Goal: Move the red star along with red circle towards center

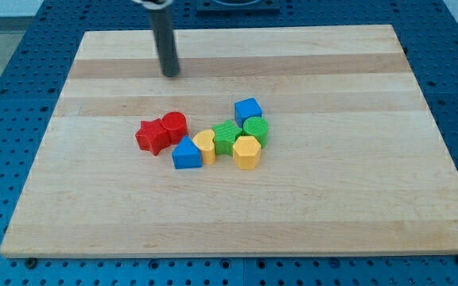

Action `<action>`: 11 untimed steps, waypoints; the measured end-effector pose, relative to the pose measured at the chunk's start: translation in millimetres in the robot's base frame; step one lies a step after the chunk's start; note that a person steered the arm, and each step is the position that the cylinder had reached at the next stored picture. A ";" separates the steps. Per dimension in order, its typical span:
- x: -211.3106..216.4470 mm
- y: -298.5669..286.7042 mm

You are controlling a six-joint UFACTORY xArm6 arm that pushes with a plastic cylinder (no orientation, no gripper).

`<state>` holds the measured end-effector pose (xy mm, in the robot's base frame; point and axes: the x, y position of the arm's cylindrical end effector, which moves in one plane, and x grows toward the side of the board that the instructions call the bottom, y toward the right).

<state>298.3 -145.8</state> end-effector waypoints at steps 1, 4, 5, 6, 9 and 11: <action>-5.9 -65.6; 180.4 -91.6; 166.5 -51.7; 161.9 -32.6; 179.4 -15.9; 161.4 24.3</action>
